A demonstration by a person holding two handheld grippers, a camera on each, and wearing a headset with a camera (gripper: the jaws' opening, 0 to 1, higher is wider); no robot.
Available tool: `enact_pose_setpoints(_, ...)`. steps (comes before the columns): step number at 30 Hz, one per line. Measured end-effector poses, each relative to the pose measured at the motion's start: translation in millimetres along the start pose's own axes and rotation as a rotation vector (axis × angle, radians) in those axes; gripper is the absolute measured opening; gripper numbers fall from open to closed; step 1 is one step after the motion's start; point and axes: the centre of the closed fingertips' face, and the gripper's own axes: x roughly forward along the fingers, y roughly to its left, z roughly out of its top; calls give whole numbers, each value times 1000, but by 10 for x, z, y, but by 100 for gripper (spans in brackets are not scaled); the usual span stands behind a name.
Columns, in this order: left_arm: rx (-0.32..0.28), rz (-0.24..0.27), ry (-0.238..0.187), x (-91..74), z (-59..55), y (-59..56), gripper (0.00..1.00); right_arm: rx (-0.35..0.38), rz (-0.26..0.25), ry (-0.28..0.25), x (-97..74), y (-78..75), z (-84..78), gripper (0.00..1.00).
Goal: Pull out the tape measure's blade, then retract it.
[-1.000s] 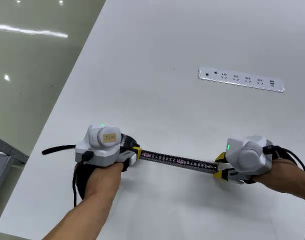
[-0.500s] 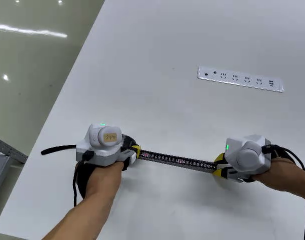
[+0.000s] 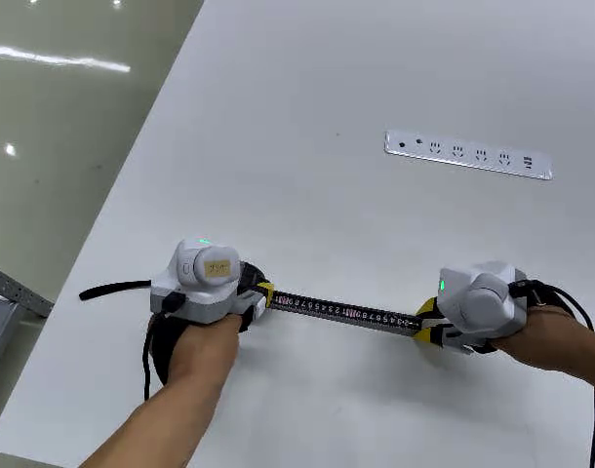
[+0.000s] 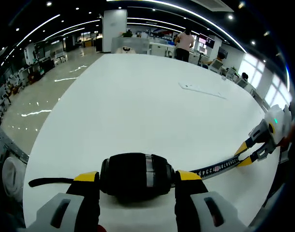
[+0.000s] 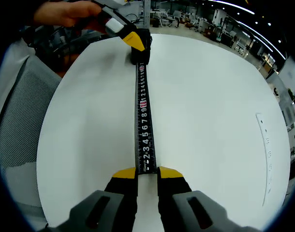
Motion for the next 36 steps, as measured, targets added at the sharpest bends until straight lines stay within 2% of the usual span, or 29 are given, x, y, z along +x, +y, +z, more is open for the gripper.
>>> enact_pose_setpoints(6,5,-4,-4,0,-2,-2,59,-7,1,0,0,3,4,14)
enact_pose_setpoints(18,32,-13,-42,-9,5,0,57,-19,10,-8,7,13,15,14)
enact_pose_setpoints(36,39,-20,-44,-15,8,-3,56,-13,6,-34,91,-7,180,13)
